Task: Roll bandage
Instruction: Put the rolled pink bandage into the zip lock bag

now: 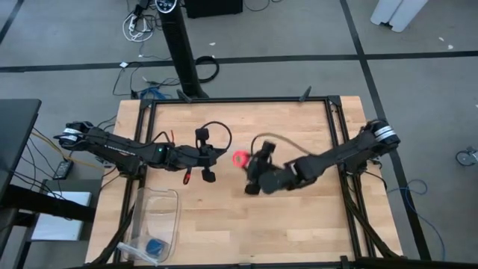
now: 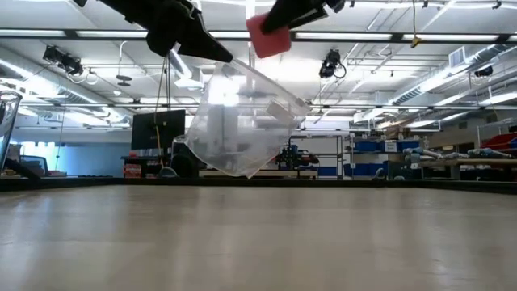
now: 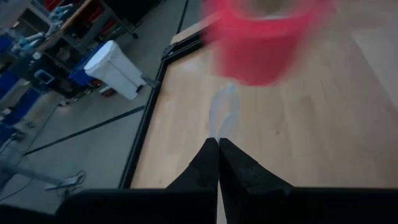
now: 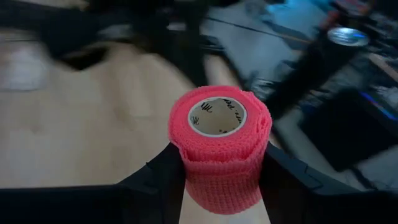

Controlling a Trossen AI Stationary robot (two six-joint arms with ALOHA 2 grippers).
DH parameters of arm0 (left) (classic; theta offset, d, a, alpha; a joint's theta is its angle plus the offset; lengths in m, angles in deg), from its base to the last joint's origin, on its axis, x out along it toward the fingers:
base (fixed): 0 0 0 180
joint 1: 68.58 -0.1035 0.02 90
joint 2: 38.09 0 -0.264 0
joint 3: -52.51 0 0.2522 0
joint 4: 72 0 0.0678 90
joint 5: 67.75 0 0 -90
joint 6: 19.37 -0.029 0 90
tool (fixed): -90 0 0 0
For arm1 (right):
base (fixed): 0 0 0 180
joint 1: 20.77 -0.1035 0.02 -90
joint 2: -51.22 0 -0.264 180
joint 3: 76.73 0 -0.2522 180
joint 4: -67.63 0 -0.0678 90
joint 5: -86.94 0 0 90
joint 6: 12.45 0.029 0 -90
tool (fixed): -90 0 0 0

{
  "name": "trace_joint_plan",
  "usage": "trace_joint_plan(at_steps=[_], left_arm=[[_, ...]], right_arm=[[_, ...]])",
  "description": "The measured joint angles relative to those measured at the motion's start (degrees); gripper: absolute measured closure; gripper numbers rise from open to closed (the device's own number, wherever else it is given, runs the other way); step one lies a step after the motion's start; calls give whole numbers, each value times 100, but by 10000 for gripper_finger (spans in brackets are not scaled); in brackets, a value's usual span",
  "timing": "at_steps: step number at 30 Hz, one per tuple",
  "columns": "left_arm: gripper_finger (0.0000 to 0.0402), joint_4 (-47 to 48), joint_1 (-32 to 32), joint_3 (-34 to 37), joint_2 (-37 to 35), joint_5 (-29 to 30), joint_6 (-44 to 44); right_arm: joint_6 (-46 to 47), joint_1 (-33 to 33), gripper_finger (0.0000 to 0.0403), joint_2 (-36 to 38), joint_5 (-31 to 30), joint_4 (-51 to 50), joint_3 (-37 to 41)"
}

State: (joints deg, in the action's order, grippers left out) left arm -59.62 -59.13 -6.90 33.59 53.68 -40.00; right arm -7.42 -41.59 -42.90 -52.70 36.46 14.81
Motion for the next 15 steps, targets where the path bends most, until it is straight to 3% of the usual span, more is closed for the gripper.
trace_joint_plan(at_steps=[8,15], left_arm=[[396,-127,2,-7,0,-28,31],[396,-156,5,-7,0,-218,31]], right_arm=[[-60,486,234,43,185,-386,46],[25,641,234,48,-81,-250,316]])
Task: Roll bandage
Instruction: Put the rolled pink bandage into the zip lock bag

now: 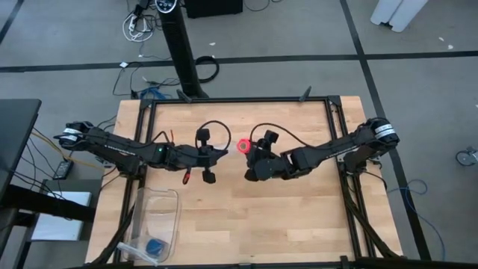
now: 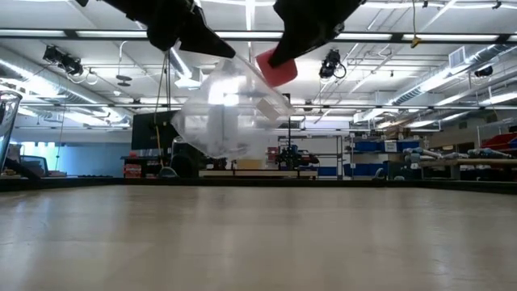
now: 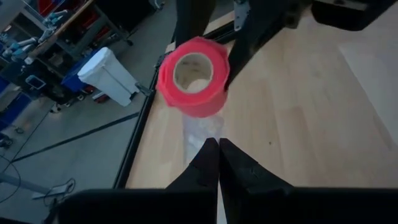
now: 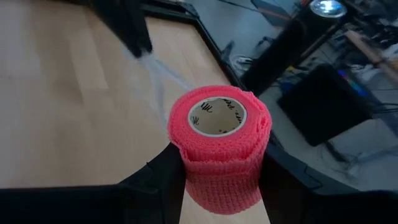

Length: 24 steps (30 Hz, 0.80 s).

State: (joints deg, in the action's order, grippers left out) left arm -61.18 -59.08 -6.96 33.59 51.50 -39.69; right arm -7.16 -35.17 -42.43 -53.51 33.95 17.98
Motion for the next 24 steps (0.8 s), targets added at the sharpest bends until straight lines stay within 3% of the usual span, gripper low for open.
trace_joint_plan(at_steps=[4,14,21,24], left_arm=[[396,-157,-2,0,0,2,2],[396,-557,-11,0,0,87,210],[396,-629,-11,0,0,-149,249],[396,-613,-11,0,0,-149,247]], right_arm=[[-102,97,234,2,461,295,91],[-747,89,234,2,739,908,456],[-837,208,234,2,1653,1587,457],[-240,326,234,2,2108,1558,457]])
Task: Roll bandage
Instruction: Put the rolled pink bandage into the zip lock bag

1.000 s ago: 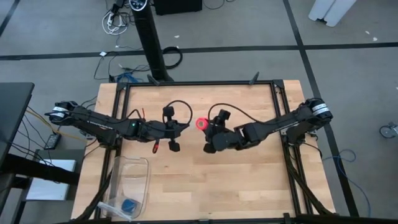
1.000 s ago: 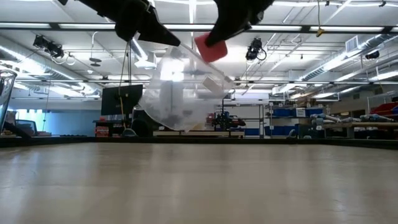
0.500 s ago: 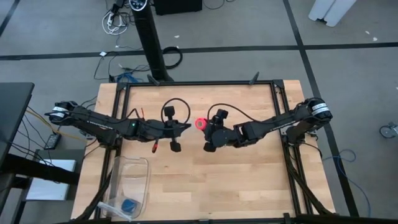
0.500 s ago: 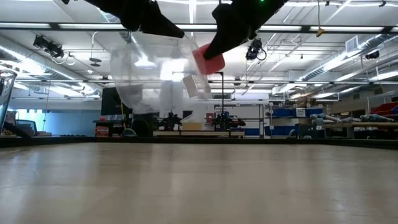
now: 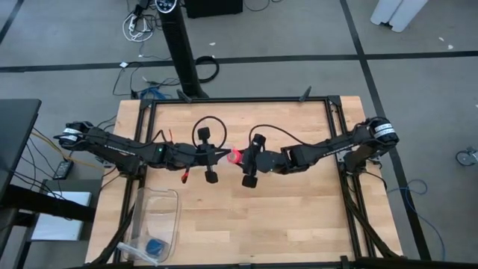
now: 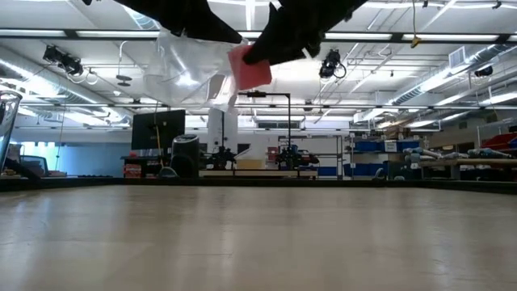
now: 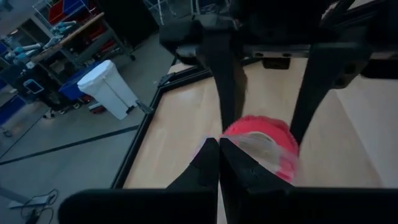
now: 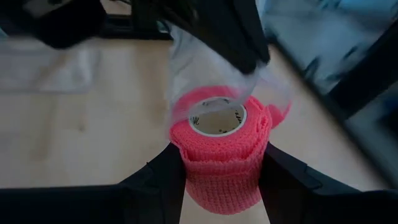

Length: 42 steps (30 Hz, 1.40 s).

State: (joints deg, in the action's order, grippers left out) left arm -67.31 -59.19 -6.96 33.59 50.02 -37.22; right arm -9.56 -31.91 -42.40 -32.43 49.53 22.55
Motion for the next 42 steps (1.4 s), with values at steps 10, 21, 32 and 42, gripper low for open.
trace_joint_plan(at_steps=[10,21,32,42], left_arm=[[396,177,2,0,0,-73,11],[396,307,57,0,0,-214,31],[396,712,92,0,2,-308,257],[396,533,97,0,2,-573,334]], right_arm=[[899,222,234,14,1084,193,0],[2153,541,234,17,1281,37,0],[1781,627,234,31,1234,-187,-7],[1910,812,236,21,2070,11,-31]])
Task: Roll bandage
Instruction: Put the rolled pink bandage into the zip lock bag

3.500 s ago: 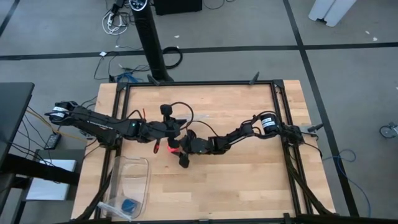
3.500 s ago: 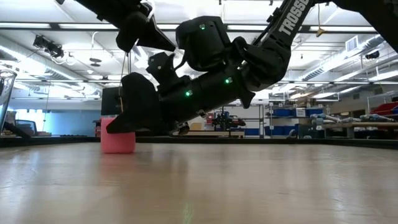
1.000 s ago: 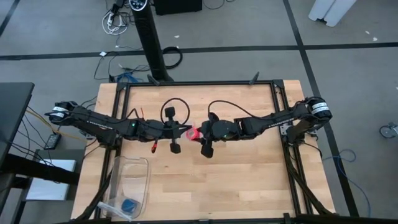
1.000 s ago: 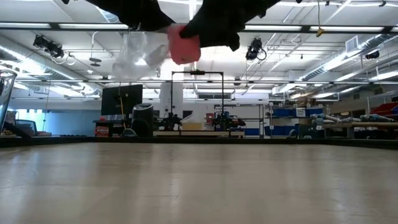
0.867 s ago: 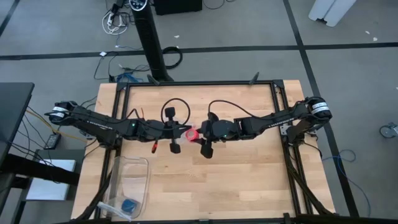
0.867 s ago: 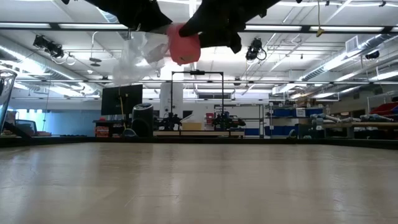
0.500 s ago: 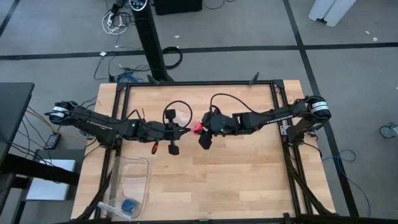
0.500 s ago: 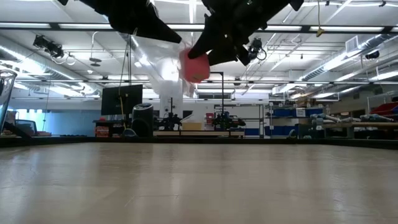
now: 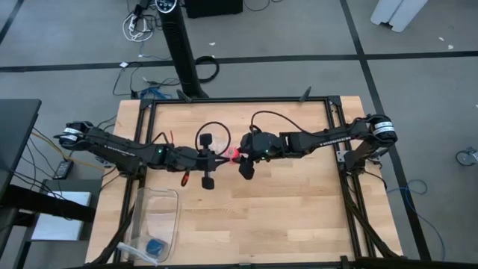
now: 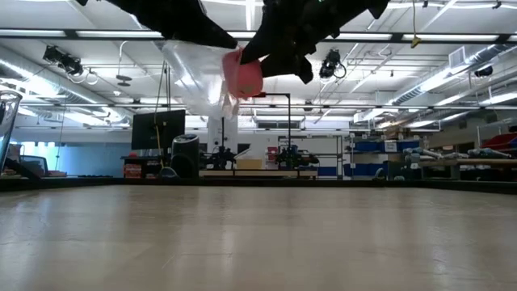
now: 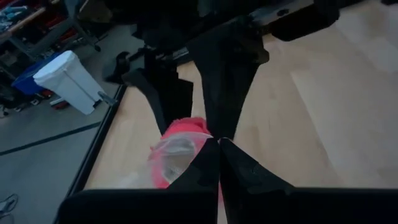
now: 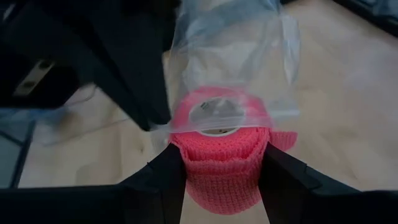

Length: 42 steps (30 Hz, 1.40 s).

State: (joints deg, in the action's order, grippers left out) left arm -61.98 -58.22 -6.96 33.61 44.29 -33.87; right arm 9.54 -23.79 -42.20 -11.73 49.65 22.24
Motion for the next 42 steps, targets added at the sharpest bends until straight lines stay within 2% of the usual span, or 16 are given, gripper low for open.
trace_joint_plan(at_steps=[5,10,14,18,21,26,36,39,42], left_arm=[[396,-175,-5,2,0,-44,6],[396,-404,-5,3,0,-58,303],[398,-1699,-30,352,2,-572,494],[399,-3108,-148,937,7,-1084,879],[399,-3751,-171,1204,4,-1123,1031],[400,-4710,-173,1379,19,-1122,1195],[400,-7067,-172,1373,997,-1313,1224],[400,-7383,-175,1372,1153,-1477,1156],[400,-7377,-180,1362,1202,-1518,1174]], right_arm=[[-466,-4,236,-10,99,137,0],[-813,-167,221,-14,-149,303,0],[-810,-387,197,27,-235,335,-11],[-652,-640,193,271,-560,93,-11],[-510,-805,204,565,-863,8,-10],[-366,-964,228,1015,-920,49,-7],[-773,-1188,239,1213,-1164,464,2],[-859,-1271,239,1212,-1368,505,2],[-885,-1307,240,1202,-1309,465,2]])
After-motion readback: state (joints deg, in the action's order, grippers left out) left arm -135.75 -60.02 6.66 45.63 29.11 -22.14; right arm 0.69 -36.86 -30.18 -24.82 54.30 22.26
